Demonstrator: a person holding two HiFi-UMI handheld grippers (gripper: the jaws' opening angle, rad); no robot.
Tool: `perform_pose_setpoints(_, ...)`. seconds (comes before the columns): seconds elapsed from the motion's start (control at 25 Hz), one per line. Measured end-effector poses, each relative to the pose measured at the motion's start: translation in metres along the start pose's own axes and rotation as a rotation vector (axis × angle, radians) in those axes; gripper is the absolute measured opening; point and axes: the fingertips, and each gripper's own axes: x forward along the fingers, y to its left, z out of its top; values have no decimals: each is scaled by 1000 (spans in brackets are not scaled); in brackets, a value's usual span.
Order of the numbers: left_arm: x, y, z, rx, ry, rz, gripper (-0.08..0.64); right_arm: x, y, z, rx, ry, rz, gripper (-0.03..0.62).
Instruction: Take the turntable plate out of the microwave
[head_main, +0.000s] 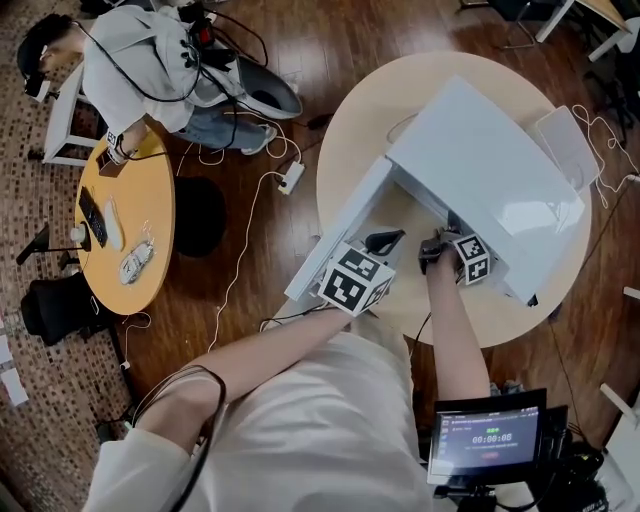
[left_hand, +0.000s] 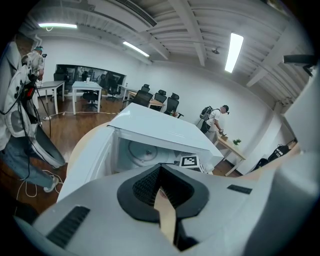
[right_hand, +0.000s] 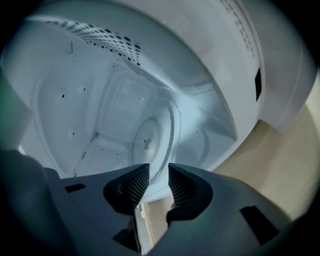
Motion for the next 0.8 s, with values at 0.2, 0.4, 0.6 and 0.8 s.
perform_pose_setpoints(0.2, -5, 0, 2, 1, -6, 3, 9, 3, 3, 3, 26, -5, 14, 121)
perform_pose_setpoints(0.4, -6, 3, -1, 4, -1, 8, 9, 3, 1, 4, 82, -12, 20, 120)
perform_pose_setpoints(0.6, -7, 5, -2, 8, 3, 13, 9, 3, -11, 5, 155, -7, -2, 31)
perform_pose_setpoints(0.8, -10, 8, -2, 14, 4, 15, 9, 2, -11, 3, 175, -6, 8, 23)
